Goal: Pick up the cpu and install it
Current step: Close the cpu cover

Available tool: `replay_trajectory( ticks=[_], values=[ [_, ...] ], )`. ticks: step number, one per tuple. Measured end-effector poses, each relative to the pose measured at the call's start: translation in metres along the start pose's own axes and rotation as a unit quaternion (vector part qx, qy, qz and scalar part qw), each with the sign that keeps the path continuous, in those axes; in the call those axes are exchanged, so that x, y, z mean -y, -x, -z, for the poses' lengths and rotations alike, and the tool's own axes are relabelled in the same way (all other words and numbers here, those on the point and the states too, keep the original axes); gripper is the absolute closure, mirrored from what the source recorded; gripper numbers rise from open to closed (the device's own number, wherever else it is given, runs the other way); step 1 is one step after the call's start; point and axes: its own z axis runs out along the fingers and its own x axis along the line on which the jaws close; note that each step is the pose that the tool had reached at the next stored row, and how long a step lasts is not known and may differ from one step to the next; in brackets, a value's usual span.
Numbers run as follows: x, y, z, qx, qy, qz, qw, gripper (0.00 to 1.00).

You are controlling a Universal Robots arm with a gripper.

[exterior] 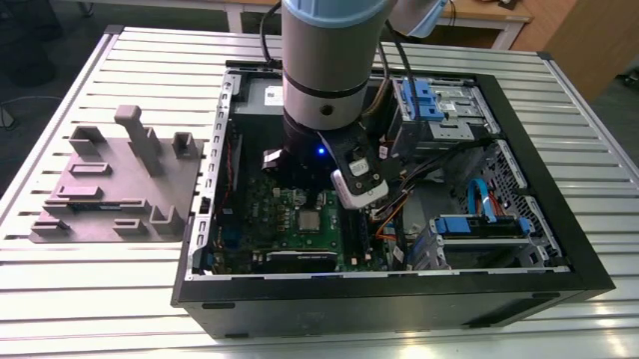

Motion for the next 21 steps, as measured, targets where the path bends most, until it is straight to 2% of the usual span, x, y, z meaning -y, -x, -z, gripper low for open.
replay_trajectory(
  ticks=[1, 3, 13, 17, 21],
  values=[
    [0.0000, 0.0000, 0.0001, 0.0000, 0.0000, 0.000, 1.00000, 0.90],
    [-0.0008, 0.0002, 0.0165, 0.0000, 0.0000, 0.000, 1.00000, 0.90],
    [-0.0008, 0.0001, 0.0173, 0.0000, -0.0001, 0.000, 1.00000, 0.90],
    [-0.0011, 0.0001, 0.0233, 0.0000, -0.0001, 0.000, 1.00000, 0.90],
    [-0.0011, 0.0001, 0.0234, 0.0000, 0.0001, 0.000, 1.00000, 0.90]
  ],
)
